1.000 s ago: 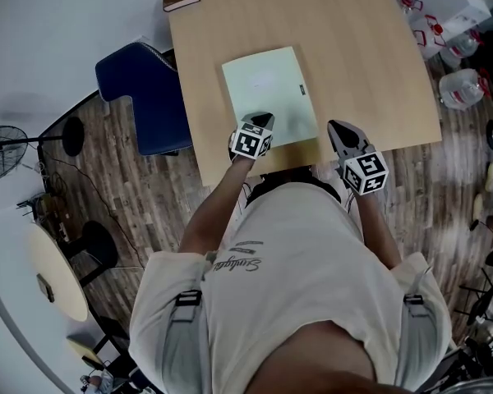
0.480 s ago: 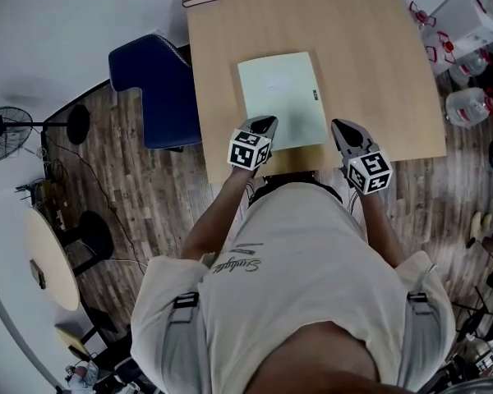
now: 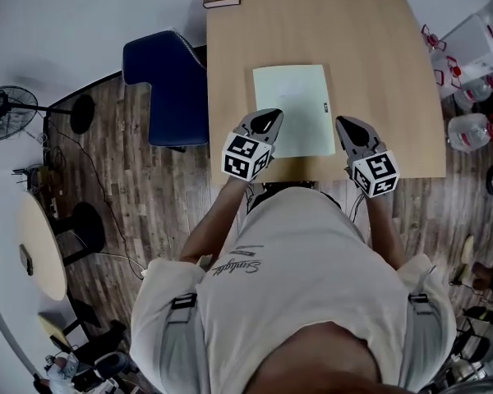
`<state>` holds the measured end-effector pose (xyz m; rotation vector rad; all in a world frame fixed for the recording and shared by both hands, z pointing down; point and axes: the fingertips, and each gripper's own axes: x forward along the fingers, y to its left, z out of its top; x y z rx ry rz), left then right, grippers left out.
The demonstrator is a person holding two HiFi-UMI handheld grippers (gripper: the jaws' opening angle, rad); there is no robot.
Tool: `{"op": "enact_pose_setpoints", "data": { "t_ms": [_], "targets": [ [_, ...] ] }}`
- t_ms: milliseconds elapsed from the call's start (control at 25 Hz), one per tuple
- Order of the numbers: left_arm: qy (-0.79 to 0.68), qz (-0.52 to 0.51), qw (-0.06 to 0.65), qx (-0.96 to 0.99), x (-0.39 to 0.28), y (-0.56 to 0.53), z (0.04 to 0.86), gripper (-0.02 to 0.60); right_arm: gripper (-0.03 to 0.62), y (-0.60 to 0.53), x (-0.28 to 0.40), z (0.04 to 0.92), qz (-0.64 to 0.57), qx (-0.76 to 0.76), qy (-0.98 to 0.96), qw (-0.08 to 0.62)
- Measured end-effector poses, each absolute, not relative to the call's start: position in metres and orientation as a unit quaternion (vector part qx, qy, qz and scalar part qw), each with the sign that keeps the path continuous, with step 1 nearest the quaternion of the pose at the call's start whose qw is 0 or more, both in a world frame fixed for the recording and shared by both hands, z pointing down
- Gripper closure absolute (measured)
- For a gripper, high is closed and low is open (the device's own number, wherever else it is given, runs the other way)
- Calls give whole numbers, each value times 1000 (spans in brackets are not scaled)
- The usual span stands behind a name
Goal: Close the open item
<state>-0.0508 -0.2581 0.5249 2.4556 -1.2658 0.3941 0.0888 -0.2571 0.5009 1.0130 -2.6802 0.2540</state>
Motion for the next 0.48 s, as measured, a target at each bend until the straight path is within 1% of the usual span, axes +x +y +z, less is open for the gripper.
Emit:
{"op": "enact_pose_setpoints", "data": {
  "t_ms": [480],
  "targets": [
    [-480, 99, 134, 861, -67, -271, 466, 566, 599, -276, 50, 446, -5, 303, -944, 126]
  ]
}}
